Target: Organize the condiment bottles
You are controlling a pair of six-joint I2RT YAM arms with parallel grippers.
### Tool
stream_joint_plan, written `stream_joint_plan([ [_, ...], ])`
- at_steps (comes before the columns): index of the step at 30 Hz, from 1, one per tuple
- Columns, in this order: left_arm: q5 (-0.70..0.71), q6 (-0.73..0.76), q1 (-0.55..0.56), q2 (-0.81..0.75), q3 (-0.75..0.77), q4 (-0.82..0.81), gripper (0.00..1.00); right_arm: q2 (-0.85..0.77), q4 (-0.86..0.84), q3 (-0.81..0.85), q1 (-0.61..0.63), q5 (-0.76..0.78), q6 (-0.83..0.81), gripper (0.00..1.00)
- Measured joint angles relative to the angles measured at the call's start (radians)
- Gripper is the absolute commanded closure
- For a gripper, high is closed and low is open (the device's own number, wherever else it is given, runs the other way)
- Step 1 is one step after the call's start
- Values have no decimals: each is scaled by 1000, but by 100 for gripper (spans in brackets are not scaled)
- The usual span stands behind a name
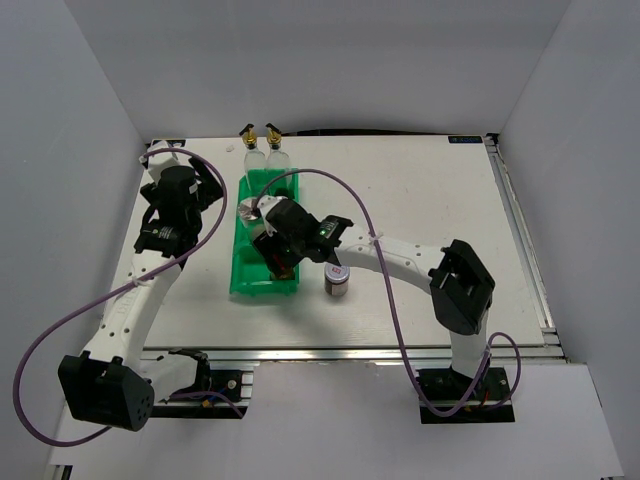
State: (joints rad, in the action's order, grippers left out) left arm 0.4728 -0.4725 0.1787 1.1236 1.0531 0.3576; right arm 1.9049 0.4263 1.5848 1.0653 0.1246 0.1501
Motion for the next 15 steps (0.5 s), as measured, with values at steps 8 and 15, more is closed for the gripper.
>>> stream_joint_plan([
  [8,-31,2,0,0,19,5,2,0,-39,3,0,8,8,11],
  [15,-92,4,0,-19,97,8,2,-51,-31,7,0,51,18,10],
])
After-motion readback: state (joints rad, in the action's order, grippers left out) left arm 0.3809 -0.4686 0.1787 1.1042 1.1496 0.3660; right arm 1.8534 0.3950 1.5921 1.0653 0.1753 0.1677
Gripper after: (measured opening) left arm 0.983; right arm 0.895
